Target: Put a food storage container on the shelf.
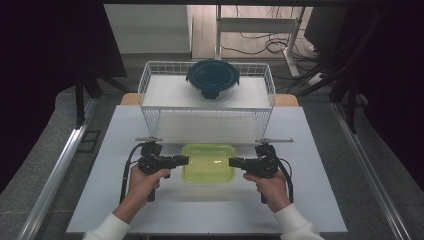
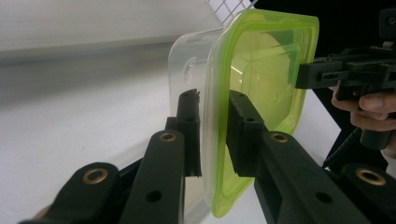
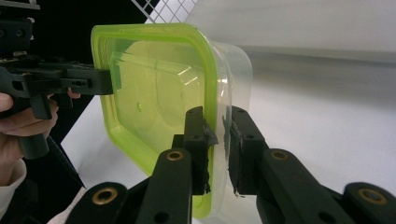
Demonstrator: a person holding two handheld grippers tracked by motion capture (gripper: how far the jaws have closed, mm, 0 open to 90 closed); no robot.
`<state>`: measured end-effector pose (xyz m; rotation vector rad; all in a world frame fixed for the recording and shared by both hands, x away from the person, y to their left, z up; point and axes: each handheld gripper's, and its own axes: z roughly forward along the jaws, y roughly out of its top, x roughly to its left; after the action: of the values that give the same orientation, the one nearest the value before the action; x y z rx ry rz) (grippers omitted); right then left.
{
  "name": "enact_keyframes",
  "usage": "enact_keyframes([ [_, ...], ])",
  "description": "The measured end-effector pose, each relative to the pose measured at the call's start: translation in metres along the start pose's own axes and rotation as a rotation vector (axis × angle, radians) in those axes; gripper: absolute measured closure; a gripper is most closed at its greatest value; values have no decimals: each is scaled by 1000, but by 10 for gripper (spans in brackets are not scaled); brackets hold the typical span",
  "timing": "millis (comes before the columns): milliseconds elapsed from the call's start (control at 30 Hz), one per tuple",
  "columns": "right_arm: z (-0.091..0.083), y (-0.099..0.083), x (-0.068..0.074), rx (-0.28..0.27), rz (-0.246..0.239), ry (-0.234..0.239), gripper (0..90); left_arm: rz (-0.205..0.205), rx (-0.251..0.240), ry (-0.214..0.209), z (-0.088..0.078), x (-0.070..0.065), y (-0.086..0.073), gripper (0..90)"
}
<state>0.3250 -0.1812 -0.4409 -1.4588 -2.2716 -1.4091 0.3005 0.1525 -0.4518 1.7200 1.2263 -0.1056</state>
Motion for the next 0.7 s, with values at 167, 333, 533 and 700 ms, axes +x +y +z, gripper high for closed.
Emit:
enact_keyframes([
  [167,-4,3,5,-11,-21,-1,778,10,-13,-5,-4,-3,3,772],
  [333,-9,7,9,-21,-43,-4,777,20,-20,-18,-9,-6,7,771],
  [533,-20,17,20,-56,-82,-6,776,47,-48,-22,-18,-15,20,769],
  [700,-27,27,25,-79,-99,-4,776,62,-61,-23,-23,-21,31,769],
])
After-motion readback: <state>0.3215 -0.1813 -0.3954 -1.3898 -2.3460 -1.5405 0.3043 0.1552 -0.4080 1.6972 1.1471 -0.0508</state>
